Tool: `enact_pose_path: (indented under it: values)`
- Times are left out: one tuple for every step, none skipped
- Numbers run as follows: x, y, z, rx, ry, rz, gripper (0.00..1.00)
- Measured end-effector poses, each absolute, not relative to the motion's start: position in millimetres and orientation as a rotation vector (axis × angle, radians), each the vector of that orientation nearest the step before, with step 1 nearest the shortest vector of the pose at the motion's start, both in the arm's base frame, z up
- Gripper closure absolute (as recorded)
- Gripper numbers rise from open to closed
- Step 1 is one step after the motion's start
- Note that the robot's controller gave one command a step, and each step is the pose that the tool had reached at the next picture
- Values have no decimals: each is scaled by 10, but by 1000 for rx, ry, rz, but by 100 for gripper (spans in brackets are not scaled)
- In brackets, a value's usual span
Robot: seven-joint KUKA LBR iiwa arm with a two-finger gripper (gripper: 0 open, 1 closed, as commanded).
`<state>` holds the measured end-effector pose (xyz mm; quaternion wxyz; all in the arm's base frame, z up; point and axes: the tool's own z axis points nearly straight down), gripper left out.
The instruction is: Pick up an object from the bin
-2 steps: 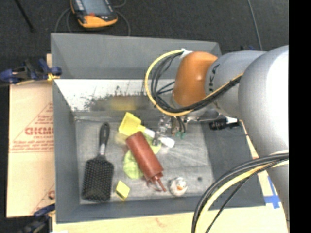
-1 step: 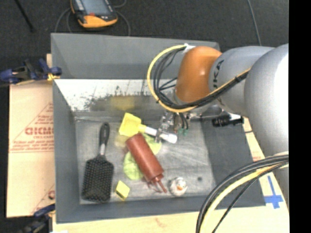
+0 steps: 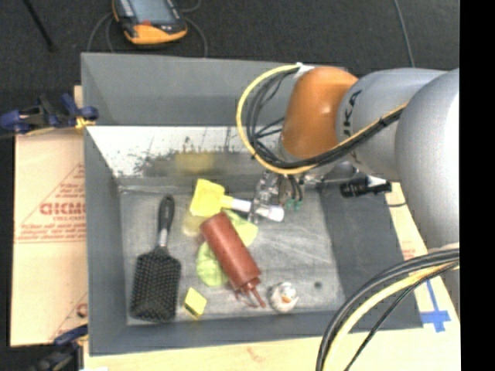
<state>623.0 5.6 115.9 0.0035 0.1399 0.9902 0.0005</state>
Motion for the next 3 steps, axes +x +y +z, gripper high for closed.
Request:
enact_pose_path:
  values:
    - [6226, 56, 1241, 437, 3105, 2, 100]
    - [6206, 56, 1410, 437, 3115, 0, 100]
    - [6218, 57, 1623, 435, 3111, 2, 100]
